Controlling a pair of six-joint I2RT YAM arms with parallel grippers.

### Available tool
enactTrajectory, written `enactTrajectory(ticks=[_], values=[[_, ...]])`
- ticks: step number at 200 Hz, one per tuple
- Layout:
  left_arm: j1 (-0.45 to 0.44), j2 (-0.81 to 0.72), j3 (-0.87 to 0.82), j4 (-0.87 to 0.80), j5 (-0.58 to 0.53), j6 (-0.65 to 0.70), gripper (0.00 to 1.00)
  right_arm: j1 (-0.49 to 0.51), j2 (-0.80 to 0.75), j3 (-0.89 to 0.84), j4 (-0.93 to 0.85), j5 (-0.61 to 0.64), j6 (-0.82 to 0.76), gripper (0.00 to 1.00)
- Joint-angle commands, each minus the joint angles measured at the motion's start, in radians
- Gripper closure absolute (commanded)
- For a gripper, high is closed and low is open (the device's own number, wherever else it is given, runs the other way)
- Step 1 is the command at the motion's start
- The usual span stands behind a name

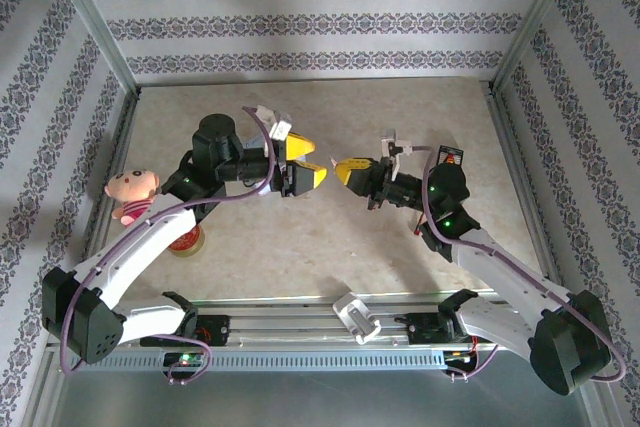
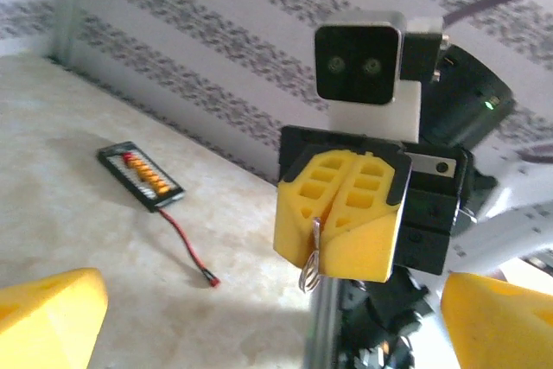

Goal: Unlock a padlock with a key

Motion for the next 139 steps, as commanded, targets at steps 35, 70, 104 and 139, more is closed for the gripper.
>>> enactTrajectory(ticks=[35,70,104,139], values=[[-0.014,-0.096,-0.061,-0.062,-0.669,-0.092,0.01,-0.027,-0.018,0.013,-0.335,0.205,-0.031,1.0],[-0.058,-0.016,-0.065,-0.199,-1.045,-0.143,0.01,-0.03,-0.007,0.041,-0.519,0.341,-0.073,1.0],[-0.036,0.094,-0.067,-0.205,-1.207,-0.19,0.01,-0.042,0.031,0.053,-0.582,0.391,-0.077,1.0],[0.049,0.184,-0.083,-0.182,-1.187,-0.29,0.01,-0.052,0.069,0.079,-0.625,0.443,-0.093,1.0]])
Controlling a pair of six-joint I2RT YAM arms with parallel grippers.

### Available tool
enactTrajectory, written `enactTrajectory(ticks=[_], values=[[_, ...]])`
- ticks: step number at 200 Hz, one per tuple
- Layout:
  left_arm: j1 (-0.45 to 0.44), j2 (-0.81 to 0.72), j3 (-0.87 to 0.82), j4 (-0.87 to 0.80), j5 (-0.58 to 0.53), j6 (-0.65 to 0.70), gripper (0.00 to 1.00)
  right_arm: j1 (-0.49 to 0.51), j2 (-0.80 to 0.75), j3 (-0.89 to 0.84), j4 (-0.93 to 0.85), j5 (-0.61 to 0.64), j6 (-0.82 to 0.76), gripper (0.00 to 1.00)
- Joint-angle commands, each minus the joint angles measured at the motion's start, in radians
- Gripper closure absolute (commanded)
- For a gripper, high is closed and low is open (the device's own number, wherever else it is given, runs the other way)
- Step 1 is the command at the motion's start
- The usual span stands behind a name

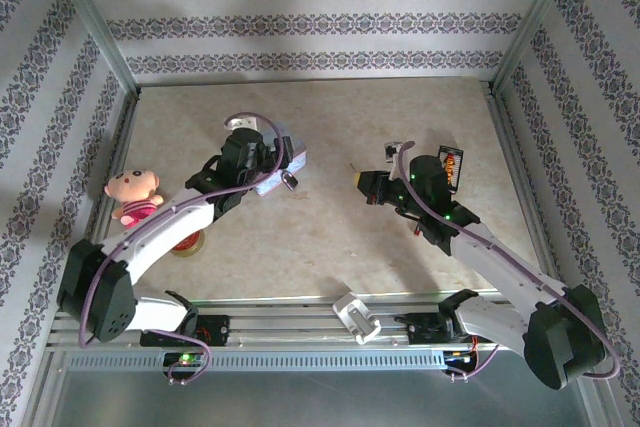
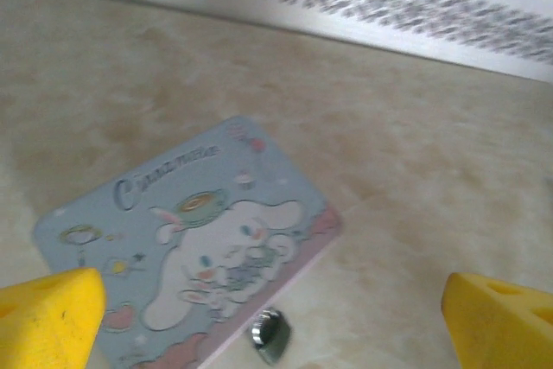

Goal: Unlock a padlock with a key

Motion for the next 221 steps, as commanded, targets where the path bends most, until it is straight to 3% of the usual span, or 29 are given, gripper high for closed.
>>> enactTrajectory(ticks=[1,47,109,162,221], values=[[0.061,0.032,-0.014,-0.011,-0.076,-0.096,0.01,-0.011,0.025,0.052,-0.056,0.071,-0.034,1.0],[0.169,0.129,-0.046,0.1,0.05,-0.184,0.01,-0.072,0.227,0.217,-0.101,0.014,-0.101,1.0],[0.25,0.265,-0.033,0.206,0.171,-0.205,0.01,-0.081,0.671,0.591,-0.104,-0.055,-0.167,1.0],[0.288,0.397,0.004,0.3,0.281,-0.193,0.0,-0.077,1.021,0.898,-0.087,-0.12,-0.118,1.0],[0.286,0.518,0.089,0.358,0.446,-0.171,0.14,-0.051,1.207,1.063,-0.11,-0.134,-0.088,1.0]])
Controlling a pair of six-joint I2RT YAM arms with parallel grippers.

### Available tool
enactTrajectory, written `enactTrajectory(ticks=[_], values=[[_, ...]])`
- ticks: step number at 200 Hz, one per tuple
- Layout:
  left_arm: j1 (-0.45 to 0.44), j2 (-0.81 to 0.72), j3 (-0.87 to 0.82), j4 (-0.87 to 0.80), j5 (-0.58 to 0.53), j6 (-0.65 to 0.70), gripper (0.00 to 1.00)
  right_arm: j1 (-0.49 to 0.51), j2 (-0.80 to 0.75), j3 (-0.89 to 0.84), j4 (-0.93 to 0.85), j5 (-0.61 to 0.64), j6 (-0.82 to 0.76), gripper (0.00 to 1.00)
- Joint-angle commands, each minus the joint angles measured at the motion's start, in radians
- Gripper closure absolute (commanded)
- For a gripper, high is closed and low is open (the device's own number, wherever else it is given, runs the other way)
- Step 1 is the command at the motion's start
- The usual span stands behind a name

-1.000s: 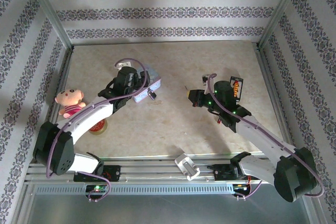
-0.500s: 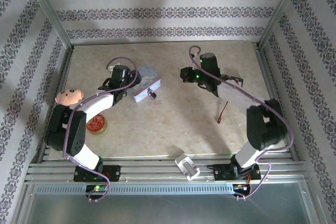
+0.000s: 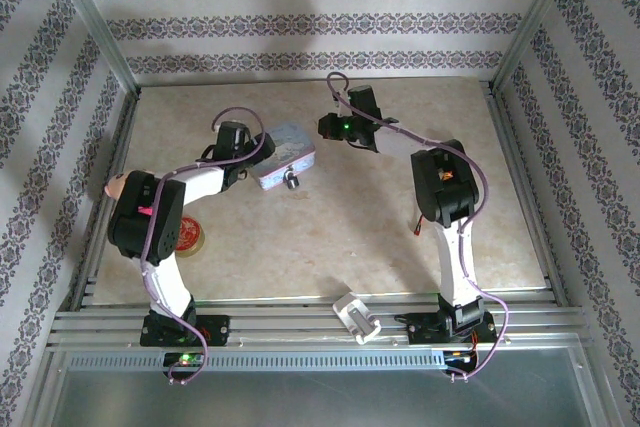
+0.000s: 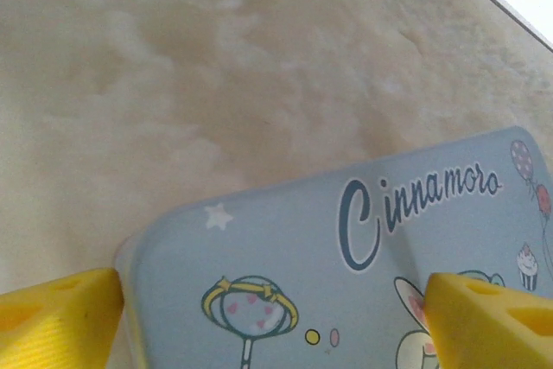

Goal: Unlock a padlock with a key

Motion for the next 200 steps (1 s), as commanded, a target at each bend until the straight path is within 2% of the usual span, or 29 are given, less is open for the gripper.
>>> enactTrajectory(ticks=[1,27,97,125,151,181,200], values=[[0.008,0.045,0.043,0.065,0.108,0.013,0.14,0.017,0.032,0.043,-0.004,-0.03,0.025,1.0],[0.004,0.072,0.046,0.11,0.161,-0.022,0.19,0.025,0.014,-0.021,0.02,-0.029,0.039,1.0],[-0.065,0.024,-0.038,0.191,0.171,-0.101,0.2,0.05,-0.172,-0.333,0.128,0.025,0.1,1.0],[-0.076,-0.023,-0.116,0.21,0.098,-0.15,0.14,0.06,-0.215,-0.389,0.136,0.073,0.105,1.0],[-0.07,-0.099,-0.18,0.147,-0.043,-0.156,0.07,0.038,-0.237,-0.42,0.119,0.126,0.125,1.0],[-0.069,-0.231,-0.252,0.05,-0.148,-0.133,0.07,0.009,-0.312,-0.506,0.113,0.219,0.146,1.0],[-0.068,-0.321,-0.31,0.026,-0.159,-0.1,0.08,0.0,-0.375,-0.574,0.105,0.273,0.155,1.0]])
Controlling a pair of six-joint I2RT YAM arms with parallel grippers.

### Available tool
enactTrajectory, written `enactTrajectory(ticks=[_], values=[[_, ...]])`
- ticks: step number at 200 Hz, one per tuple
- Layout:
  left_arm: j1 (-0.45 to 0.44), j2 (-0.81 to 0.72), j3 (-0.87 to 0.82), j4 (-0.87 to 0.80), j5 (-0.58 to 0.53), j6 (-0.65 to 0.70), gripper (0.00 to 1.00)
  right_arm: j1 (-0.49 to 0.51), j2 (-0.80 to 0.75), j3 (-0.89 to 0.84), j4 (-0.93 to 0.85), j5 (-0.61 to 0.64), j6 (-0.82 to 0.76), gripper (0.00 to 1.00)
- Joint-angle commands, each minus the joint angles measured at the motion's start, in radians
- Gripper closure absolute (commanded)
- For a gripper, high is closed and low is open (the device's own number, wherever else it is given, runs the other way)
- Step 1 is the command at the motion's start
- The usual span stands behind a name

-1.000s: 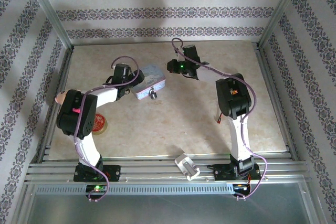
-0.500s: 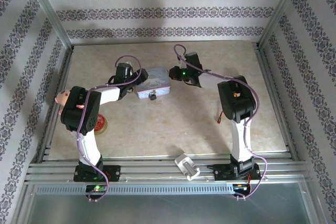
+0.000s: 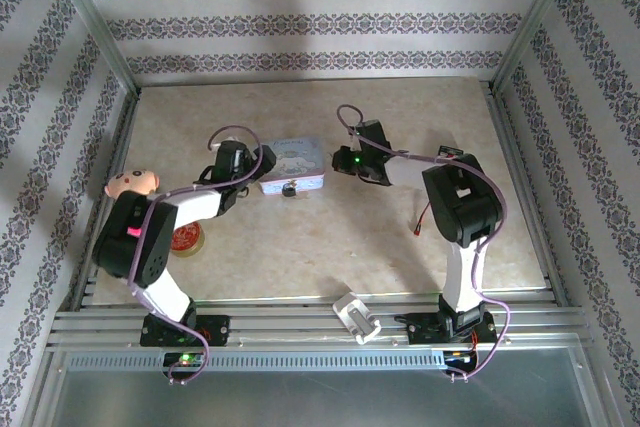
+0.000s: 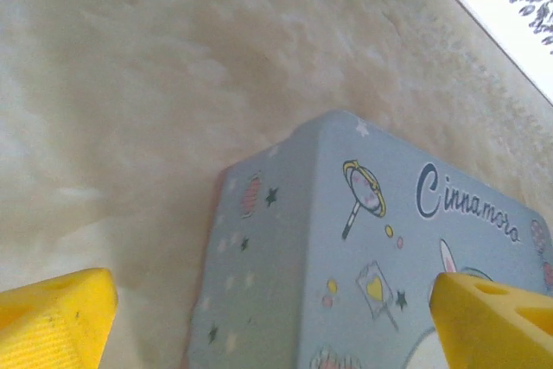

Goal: Unlock a padlock with a key

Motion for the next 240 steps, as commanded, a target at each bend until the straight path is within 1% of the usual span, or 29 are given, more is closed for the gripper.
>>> enactTrajectory(ticks=[1,20,27,40,48,53,63,71,78,92,114,128,144,162,172,186,212,240], values=[[-0.005,-0.114,-0.058,-0.07,-0.077,0.032,0.08,-0.019,-0.105,-0.068,-0.012,0.11,0.025,1.0],[-0.016,-0.191,-0.117,-0.057,-0.036,0.058,0.04,-0.021,-0.171,-0.144,-0.012,0.148,0.041,1.0],[-0.034,-0.216,-0.132,-0.063,-0.042,0.06,0.04,-0.021,-0.191,-0.173,-0.012,0.16,0.05,1.0],[-0.105,-0.251,-0.136,-0.122,-0.136,0.062,0.02,-0.021,-0.24,-0.226,-0.016,0.169,0.066,1.0],[-0.163,-0.256,-0.112,-0.196,-0.213,0.076,0.0,-0.021,-0.267,-0.261,-0.013,0.174,0.078,1.0],[-0.2,-0.253,-0.093,-0.241,-0.261,0.084,0.01,-0.02,-0.283,-0.282,-0.01,0.177,0.086,1.0],[-0.267,-0.232,-0.051,-0.314,-0.34,0.099,0.01,-0.015,-0.315,-0.321,-0.004,0.182,0.101,1.0],[-0.306,-0.203,-0.017,-0.362,-0.379,0.108,0.01,-0.01,-0.344,-0.35,-0.004,0.185,0.105,1.0],[-0.334,-0.173,0.016,-0.404,-0.397,0.113,0.0,-0.002,-0.367,-0.37,-0.007,0.193,0.108,1.0],[-0.381,-0.098,0.072,-0.462,-0.433,0.114,0.03,0.016,-0.413,-0.407,-0.014,0.209,0.107,1.0],[-0.427,0.0,0.127,-0.485,-0.447,0.097,0.1,0.043,-0.488,-0.452,-0.035,0.249,0.101,1.0],[-0.445,0.056,0.159,-0.484,-0.457,0.092,0.15,0.048,-0.532,-0.477,-0.039,0.26,0.103,1.0],[-0.459,0.12,0.199,-0.489,-0.485,0.091,0.18,0.05,-0.581,-0.5,-0.043,0.267,0.103,1.0],[-0.46,0.18,0.242,-0.517,-0.528,0.094,0.29,0.048,-0.626,-0.515,-0.054,0.28,0.096,1.0],[-0.46,0.205,0.263,-0.53,-0.558,0.097,0.31,0.048,-0.649,-0.52,-0.061,0.287,0.091,1.0],[-0.46,0.229,0.282,-0.525,-0.584,0.11,0.33,0.047,-0.677,-0.525,-0.066,0.29,0.083,1.0],[-0.46,0.262,0.307,-0.477,-0.585,0.14,0.33,0.047,-0.704,-0.528,-0.067,0.291,0.077,1.0],[-0.458,0.295,0.334,-0.455,-0.603,0.161,0.3,0.047,-0.701,-0.522,-0.067,0.285,0.077,1.0]])
